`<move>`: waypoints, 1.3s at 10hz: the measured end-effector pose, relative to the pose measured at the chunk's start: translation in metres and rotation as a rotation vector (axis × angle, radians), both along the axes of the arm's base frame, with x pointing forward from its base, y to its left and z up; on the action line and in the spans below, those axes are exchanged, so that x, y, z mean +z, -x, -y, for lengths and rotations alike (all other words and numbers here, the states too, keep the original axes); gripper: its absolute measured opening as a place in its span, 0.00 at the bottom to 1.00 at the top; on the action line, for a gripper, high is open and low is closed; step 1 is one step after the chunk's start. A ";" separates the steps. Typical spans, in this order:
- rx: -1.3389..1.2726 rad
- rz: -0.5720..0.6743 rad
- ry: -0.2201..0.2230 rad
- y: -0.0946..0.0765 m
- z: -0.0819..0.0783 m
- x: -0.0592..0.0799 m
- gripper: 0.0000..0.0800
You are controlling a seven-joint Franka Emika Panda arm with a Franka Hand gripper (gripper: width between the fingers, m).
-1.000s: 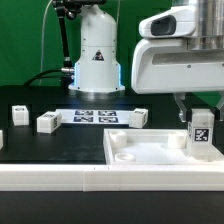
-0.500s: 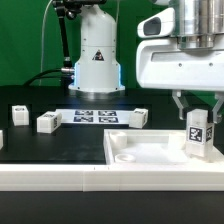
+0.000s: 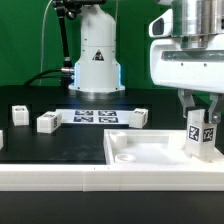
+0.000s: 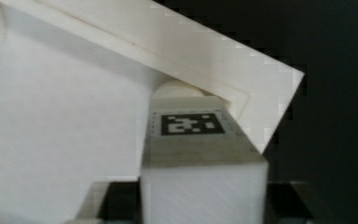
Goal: Assemble one leg
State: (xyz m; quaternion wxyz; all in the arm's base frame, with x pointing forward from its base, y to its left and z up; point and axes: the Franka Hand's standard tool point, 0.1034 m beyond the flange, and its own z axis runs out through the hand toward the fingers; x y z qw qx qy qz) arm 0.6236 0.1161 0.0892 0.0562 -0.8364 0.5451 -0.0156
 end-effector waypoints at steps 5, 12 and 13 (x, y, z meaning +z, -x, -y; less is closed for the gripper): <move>0.122 0.007 0.002 0.000 -0.001 0.000 0.72; 0.863 0.035 0.085 0.002 -0.014 0.000 0.81; 0.959 0.038 0.093 0.002 -0.014 -0.001 0.81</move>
Offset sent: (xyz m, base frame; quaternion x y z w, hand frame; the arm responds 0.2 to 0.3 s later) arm 0.0000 0.0000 0.0000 0.0000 0.0000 -0.0650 0.9979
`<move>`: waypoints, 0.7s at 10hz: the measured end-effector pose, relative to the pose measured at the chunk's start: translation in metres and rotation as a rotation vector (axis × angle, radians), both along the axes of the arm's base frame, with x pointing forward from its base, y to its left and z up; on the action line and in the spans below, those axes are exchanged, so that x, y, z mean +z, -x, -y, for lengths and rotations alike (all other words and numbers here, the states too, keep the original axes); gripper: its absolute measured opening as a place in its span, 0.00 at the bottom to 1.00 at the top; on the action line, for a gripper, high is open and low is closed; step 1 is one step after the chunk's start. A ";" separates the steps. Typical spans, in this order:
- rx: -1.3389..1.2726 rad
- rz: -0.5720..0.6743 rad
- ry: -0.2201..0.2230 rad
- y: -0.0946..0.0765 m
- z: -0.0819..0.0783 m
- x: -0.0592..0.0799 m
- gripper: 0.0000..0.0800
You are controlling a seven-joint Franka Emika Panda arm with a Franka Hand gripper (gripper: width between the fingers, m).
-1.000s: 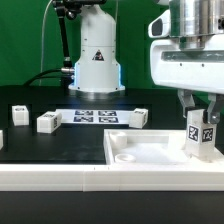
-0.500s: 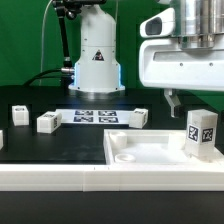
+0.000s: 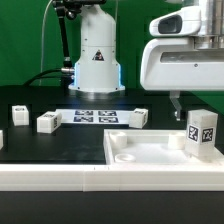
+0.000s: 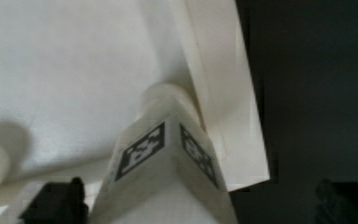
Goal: Assemble one leg
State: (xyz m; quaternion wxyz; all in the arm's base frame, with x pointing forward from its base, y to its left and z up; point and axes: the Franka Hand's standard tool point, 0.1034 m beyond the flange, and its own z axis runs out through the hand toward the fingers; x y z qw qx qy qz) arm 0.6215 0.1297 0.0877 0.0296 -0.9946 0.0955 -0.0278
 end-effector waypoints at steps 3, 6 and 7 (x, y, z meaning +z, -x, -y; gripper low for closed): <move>0.260 0.012 0.022 0.001 0.002 -0.003 0.81; 0.511 0.018 0.039 -0.001 0.017 -0.003 0.81; 0.503 0.018 0.039 0.000 0.014 -0.003 0.81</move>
Offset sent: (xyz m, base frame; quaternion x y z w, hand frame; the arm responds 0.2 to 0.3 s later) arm -0.0011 -0.0060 -0.0011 -0.0084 0.0100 -0.1390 0.9902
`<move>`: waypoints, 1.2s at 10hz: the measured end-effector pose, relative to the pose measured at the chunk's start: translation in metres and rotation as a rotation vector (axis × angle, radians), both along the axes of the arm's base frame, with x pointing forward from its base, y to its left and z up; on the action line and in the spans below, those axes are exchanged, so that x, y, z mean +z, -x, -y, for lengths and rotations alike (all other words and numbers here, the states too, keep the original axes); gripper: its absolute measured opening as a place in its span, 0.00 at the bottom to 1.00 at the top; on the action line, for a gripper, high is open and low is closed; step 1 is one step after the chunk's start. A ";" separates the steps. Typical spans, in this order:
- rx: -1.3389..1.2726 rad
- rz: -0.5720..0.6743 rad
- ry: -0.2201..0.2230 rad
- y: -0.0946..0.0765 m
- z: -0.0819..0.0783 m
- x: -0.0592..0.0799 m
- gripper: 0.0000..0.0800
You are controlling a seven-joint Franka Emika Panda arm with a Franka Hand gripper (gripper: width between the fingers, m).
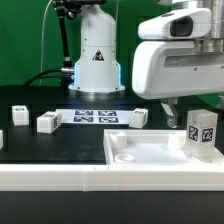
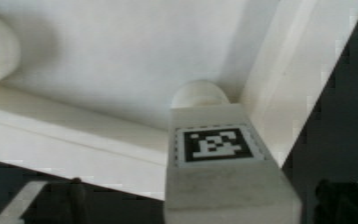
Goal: Assemble one leg
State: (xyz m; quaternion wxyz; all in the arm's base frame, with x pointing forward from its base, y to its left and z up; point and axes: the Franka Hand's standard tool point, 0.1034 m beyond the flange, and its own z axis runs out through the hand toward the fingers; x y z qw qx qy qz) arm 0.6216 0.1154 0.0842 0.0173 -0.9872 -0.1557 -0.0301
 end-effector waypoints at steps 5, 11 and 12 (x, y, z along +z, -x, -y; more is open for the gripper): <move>-0.022 -0.001 -0.002 0.000 0.000 0.000 0.36; -0.468 -0.060 -0.045 -0.001 -0.001 0.004 0.36; -0.568 -0.058 -0.057 0.000 -0.001 0.001 0.36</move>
Offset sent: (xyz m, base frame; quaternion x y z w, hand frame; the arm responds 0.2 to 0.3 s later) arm 0.0000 0.0000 0.0000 0.0000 0.0000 0.0000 1.0000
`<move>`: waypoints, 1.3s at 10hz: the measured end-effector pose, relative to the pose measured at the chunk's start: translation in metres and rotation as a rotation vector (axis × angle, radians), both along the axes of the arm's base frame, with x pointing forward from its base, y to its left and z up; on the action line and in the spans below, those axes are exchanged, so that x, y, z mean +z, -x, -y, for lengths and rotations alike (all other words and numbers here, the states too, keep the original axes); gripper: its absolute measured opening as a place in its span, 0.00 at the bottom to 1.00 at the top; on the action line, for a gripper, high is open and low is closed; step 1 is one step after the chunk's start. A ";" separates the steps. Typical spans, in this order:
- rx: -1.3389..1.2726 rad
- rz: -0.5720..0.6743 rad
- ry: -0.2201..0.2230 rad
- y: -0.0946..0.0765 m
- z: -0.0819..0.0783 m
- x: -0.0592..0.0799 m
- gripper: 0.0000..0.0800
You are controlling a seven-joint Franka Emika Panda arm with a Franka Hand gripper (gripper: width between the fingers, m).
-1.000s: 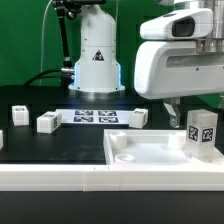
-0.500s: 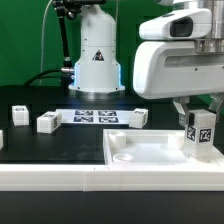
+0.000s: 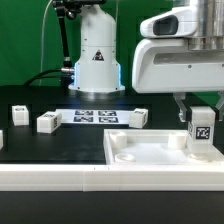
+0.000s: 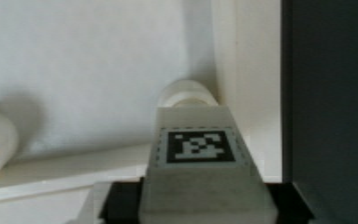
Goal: Assemble one leg
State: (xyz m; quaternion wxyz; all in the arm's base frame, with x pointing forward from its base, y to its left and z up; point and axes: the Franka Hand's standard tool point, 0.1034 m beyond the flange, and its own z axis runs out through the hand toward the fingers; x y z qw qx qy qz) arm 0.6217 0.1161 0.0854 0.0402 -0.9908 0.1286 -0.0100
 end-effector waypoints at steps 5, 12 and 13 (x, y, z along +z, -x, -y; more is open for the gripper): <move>-0.388 0.014 -0.017 -0.002 0.000 -0.003 0.37; -0.888 -0.037 -0.057 0.001 -0.004 -0.005 0.49; -0.877 -0.036 -0.056 0.001 -0.005 -0.005 0.66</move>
Offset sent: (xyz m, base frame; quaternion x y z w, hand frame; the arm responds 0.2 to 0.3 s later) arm -0.0065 0.0002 -0.0174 -0.0187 0.0175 0.1754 0.9842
